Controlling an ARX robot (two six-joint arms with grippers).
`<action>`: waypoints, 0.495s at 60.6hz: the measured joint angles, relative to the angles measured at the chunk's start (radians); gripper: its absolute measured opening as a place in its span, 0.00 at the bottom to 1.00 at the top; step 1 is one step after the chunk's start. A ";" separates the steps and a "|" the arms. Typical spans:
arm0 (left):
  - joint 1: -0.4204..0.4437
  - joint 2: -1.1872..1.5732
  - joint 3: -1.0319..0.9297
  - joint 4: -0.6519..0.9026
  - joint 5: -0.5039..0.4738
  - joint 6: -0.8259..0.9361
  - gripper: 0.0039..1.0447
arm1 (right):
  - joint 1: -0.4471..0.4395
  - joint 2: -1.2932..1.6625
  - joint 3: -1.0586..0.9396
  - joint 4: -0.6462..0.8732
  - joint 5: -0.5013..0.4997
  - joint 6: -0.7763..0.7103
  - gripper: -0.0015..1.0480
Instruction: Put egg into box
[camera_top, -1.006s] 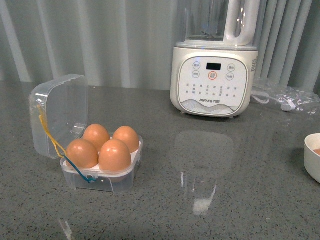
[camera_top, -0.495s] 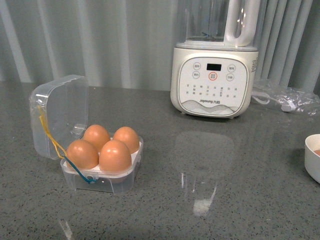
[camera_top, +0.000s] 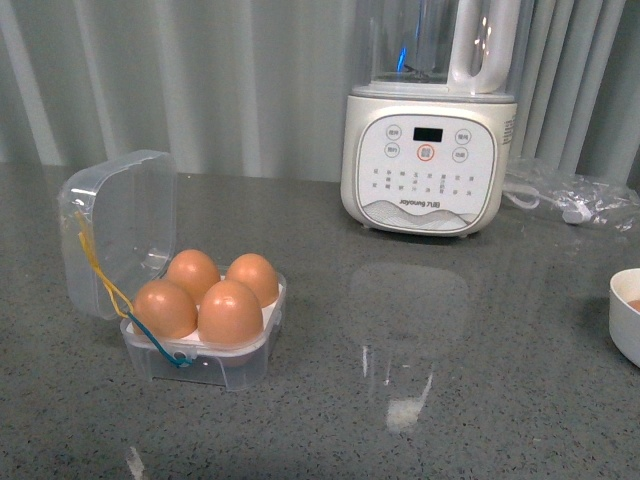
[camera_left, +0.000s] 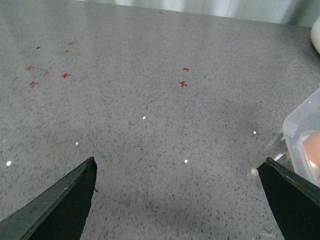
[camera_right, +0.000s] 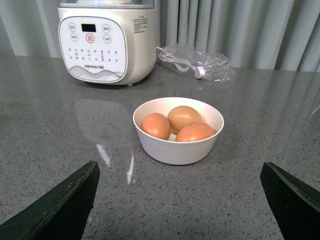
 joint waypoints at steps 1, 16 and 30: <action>0.000 0.018 0.010 0.011 0.000 0.007 0.94 | 0.000 0.000 0.000 0.000 0.000 0.000 0.93; 0.010 0.176 0.105 0.074 0.043 0.089 0.94 | 0.000 0.000 0.000 0.000 0.000 0.000 0.93; -0.010 0.260 0.166 0.080 0.060 0.107 0.94 | 0.000 0.000 0.000 0.000 0.000 0.000 0.93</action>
